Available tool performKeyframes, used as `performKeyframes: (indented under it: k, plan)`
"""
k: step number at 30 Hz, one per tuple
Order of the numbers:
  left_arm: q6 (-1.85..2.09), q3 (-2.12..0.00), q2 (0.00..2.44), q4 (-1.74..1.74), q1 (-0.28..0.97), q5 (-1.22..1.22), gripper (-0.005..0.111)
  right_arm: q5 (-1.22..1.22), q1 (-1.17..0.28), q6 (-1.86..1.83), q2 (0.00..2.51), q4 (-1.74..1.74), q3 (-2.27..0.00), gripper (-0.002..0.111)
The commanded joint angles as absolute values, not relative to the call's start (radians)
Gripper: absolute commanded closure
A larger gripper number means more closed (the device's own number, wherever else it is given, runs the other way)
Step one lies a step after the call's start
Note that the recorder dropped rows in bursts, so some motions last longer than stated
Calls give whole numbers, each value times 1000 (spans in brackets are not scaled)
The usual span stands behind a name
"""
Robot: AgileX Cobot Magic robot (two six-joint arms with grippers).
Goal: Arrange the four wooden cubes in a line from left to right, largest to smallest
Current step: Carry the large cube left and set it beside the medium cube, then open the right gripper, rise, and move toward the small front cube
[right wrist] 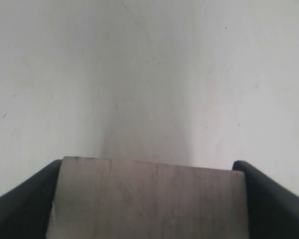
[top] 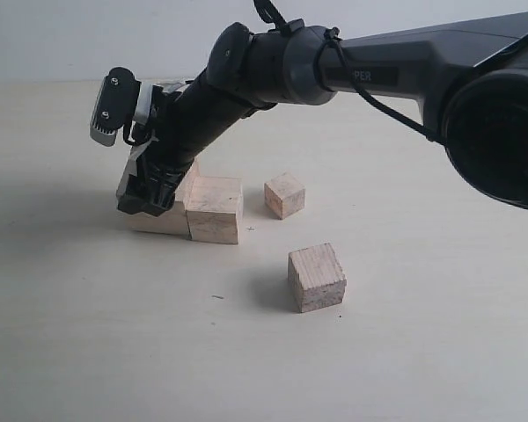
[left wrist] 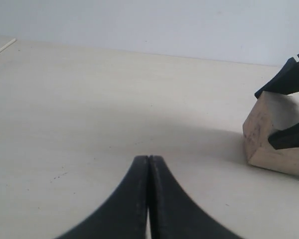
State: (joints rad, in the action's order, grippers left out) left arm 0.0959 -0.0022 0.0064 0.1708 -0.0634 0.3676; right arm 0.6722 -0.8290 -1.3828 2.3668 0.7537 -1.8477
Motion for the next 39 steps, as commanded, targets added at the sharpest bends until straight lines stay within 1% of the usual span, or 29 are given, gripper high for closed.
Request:
performKeyframes:
  k: [1, 9, 12, 15, 17, 20, 21, 23, 33, 34, 39]
  plan:
    - [96, 0, 0, 168, -56, 359, 107, 731, -825, -1441, 2346, 754, -1853, 108]
    - [96, 0, 0, 168, -56, 359, 107, 779, -825, -1500, 2346, 770, -1853, 108]
    - [96, 0, 0, 168, -56, 359, 107, 778, -825, -1499, 2349, 773, -1853, 104]
    - [96, 0, 0, 168, -56, 359, 107, 781, -825, -1499, 2349, 783, -1853, 93]
    - [96, 0, 0, 168, -56, 359, 107, 783, -825, -1499, 2349, 815, -1853, 81]
    - [96, 0, 0, 168, -56, 359, 107, 783, -825, -1499, 2349, 871, -1853, 57]
    - [96, 0, 0, 168, -56, 359, 107, 777, -825, -1499, 2349, 897, -1853, 43]
    - [96, 0, 0, 168, -56, 359, 107, 749, -825, -1499, 2349, 892, -1853, 34]
    - [96, 0, 0, 168, -56, 359, 107, 753, -825, -1428, 2350, 780, -1853, 34]
    - [96, 0, 0, 168, -56, 359, 107, 753, -825, -1428, 2350, 793, -1853, 31]
    - [96, 0, 0, 168, -56, 359, 107, 749, -825, -1403, 2350, 834, -1853, 12]
